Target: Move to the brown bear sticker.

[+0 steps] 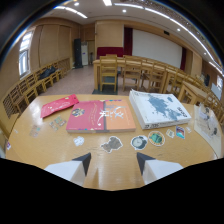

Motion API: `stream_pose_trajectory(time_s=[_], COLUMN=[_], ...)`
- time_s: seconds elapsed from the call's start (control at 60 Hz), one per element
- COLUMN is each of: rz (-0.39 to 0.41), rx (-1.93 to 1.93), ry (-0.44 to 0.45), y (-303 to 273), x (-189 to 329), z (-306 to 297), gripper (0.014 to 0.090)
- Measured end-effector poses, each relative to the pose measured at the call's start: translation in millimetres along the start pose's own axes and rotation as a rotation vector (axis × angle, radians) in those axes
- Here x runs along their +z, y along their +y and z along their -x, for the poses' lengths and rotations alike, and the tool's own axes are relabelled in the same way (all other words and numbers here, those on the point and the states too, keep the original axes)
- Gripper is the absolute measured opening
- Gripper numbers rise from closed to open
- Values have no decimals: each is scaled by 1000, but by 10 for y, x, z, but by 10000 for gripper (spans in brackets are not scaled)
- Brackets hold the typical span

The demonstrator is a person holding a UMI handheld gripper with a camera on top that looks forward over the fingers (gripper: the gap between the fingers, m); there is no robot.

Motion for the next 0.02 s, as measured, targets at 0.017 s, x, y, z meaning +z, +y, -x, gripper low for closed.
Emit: stream_pose_trajectory(time_s=[0.017], rz=[0], rx=[0], ry=[0], y=[-1], x=[1], z=[-1], gripper=[864])
